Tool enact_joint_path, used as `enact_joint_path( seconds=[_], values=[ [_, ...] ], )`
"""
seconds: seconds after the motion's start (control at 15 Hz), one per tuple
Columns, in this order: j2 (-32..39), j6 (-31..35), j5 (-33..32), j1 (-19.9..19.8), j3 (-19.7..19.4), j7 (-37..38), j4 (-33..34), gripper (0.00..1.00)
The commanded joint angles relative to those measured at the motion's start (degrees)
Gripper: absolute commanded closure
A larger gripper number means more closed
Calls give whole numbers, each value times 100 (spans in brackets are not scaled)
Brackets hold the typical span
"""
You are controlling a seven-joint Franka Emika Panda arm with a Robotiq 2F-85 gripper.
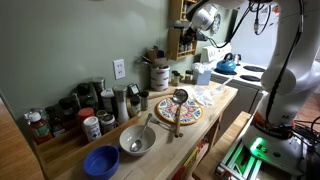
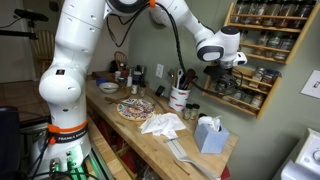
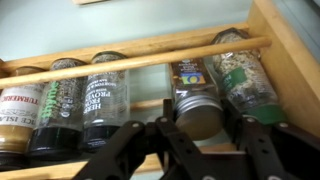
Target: Pick up the spice container with black substance in it and put it on the far right of the bottom shelf of the bottom spice rack
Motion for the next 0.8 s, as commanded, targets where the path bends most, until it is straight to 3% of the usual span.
enact_joint_path(
  seconds=[0.0, 0.2, 0.73],
  values=[
    [-33, 88, 288, -139, 154, -387, -99, 20],
    [-39, 26, 280, -174, 119, -507, -118, 0],
    [-137, -320, 23, -194, -1, -319, -263, 0]
  ],
)
